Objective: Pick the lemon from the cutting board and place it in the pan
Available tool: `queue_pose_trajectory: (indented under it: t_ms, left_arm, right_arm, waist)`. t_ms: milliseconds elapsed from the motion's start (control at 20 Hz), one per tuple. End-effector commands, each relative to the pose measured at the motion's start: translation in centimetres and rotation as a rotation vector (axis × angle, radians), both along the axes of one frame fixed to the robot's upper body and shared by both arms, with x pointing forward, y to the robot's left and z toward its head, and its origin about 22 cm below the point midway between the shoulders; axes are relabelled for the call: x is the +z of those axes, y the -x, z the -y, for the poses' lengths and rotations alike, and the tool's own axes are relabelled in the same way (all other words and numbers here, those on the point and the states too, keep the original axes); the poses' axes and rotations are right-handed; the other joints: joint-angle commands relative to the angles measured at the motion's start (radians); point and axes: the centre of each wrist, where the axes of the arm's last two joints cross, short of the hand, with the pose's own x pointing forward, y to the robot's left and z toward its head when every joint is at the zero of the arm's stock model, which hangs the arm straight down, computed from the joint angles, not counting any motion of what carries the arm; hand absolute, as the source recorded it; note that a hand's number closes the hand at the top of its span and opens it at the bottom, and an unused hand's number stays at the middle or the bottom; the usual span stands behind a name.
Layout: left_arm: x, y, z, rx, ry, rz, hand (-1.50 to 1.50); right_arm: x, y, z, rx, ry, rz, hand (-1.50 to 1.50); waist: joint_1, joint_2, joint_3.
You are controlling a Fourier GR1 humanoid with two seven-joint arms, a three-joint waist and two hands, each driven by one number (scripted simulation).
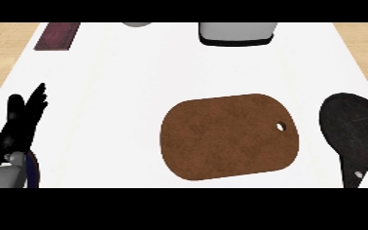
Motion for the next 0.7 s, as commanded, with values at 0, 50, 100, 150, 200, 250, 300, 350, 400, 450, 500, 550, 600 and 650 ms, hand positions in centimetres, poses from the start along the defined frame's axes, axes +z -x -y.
queue_pose_trajectory:
  t_ms: [0, 50, 100, 150, 200, 250, 300, 350, 400, 450, 500, 550, 600, 650]
  left_arm:
    - [0.1, 0.0, -0.1, -0.013, -0.011, 0.008, 0.0]
    - [-1.6, -0.5, 1.3, -0.032, 0.006, 0.016, 0.0]
    - [-0.4, 0.0, 0.6, -0.038, -0.008, 0.01, 0.0]
    - [-0.1, -0.7, 1.6, -0.043, -0.007, 0.002, 0.0]
    - [-1.8, -0.6, 0.5, -0.023, -0.015, 0.019, 0.0]
    - [-0.3, -0.6, -0.2, -0.037, 0.01, 0.007, 0.0]
    - [1.2, -2.2, 0.9, -0.045, -0.001, -0.001, 0.0]
    - [0.4, -3.0, 2.1, -0.023, -0.001, -0.002, 0.0]
    - [-0.8, -1.7, 0.2, -0.035, 0.001, 0.003, 0.0]
    - [-0.7, -1.2, 1.4, -0.035, 0.002, 0.014, 0.0]
    - [-1.0, -1.6, 1.8, -0.041, -0.007, 0.02, 0.0]
    - [0.4, -1.5, 2.0, -0.052, 0.002, 0.013, 0.0]
    - [0.2, -0.8, 0.3, -0.028, -0.002, 0.009, 0.0]
    - [0.8, -1.3, 2.4, -0.048, 0.005, 0.013, 0.0]
  right_arm:
    - [-1.4, -2.7, -0.4, 0.013, -0.103, -0.003, 1.5]
    - [0.9, -2.6, 1.4, 0.011, -0.129, -0.025, 1.5]
    - [-0.5, -4.1, 0.4, 0.023, -0.143, -0.02, 1.5]
    - [-3.3, -4.9, -0.6, 0.025, -0.155, -0.03, 1.5]
    - [-2.4, -7.3, -2.4, 0.027, -0.152, -0.039, 1.5]
    - [-4.0, -6.5, -1.7, 0.016, -0.165, -0.054, 1.5]
    - [-3.3, -8.2, -2.4, 0.015, -0.181, -0.073, 1.5]
    - [-4.8, -9.3, -4.1, 0.035, -0.158, -0.063, 1.5]
    - [-4.5, -10.2, -3.7, 0.02, -0.173, -0.082, 1.5]
    - [-5.6, -11.2, -5.1, 0.015, -0.156, -0.109, 1.5]
    - [-7.2, -10.8, -4.6, -0.003, -0.156, -0.118, 1.5]
    - [-4.5, -13.3, -5.1, -0.007, -0.161, -0.111, 1.5]
    - [-7.4, -13.1, -6.8, 0.016, -0.155, -0.13, 1.5]
    - [-8.3, -13.2, -6.6, 0.005, -0.161, -0.139, 1.5]
  waist:
    - [0.026, 0.003, -0.003]
    - [0.028, 0.006, -0.002]
    - [0.035, 0.004, -0.002]
    - [0.037, 0.006, -0.001]
    - [0.028, 0.005, -0.003]
    - [0.029, 0.004, -0.002]
    - [0.03, 0.005, -0.002]
    - [0.024, 0.004, -0.003]
    - [0.03, 0.006, -0.003]
    - [0.036, 0.005, -0.002]
    - [0.042, 0.009, -0.001]
    - [0.046, 0.006, -0.001]
    - [0.034, 0.004, -0.002]
    - [0.041, 0.006, -0.001]
